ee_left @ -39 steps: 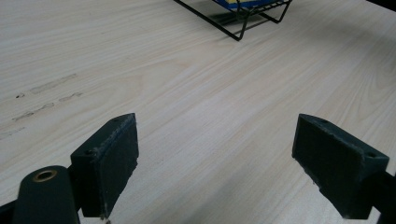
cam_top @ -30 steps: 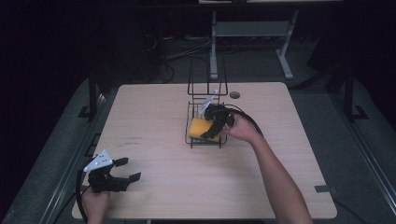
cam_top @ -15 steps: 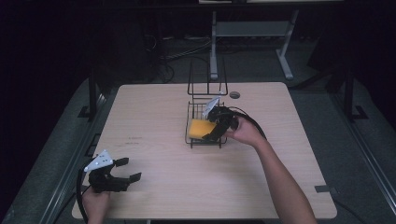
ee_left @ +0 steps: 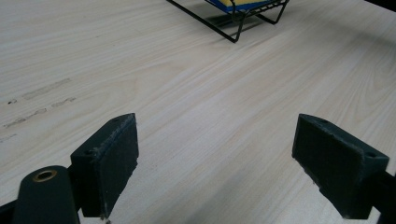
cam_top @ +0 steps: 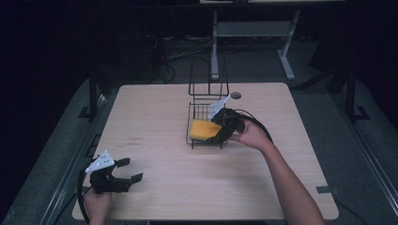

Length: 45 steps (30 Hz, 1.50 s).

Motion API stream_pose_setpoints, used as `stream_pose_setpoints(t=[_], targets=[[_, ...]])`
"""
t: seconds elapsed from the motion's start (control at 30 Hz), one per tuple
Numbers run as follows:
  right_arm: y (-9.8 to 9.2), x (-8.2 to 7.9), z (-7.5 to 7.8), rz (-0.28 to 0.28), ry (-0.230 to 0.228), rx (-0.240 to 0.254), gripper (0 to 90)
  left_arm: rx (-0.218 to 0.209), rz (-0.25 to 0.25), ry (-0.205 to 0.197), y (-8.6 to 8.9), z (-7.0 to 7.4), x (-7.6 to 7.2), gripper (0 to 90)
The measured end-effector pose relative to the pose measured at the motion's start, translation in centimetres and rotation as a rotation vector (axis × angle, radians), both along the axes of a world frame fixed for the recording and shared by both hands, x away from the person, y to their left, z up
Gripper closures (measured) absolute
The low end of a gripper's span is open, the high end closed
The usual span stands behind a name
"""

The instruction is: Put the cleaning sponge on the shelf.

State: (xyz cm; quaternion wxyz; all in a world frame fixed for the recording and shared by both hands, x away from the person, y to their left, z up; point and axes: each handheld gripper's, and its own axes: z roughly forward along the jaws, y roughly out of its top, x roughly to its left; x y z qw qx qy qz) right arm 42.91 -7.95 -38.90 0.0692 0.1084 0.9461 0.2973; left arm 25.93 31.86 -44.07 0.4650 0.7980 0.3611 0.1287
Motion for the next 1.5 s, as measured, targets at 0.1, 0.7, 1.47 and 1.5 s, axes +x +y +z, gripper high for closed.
stream_pose_setpoints(t=[0.1,0.7,1.47,1.5], targets=[[0.0,-0.3,-0.2,0.004,-0.006,0.014,15.2,-0.001,0.0,0.002,-0.1,0.0,0.1,14.1],[-0.4,-2.1,-0.3,0.021,-0.034,0.027,15.2,0.004,-0.007,0.002,-0.3,0.0,0.1,14.1],[-3.3,-5.3,-1.9,-0.001,-0.03,0.026,15.2,0.005,-0.006,0.0,0.0,-0.1,0.0,14.1],[-3.4,-5.3,-2.0,-0.009,-0.026,0.022,15.2,0.006,-0.008,0.001,-0.1,0.0,-0.1,14.1]])
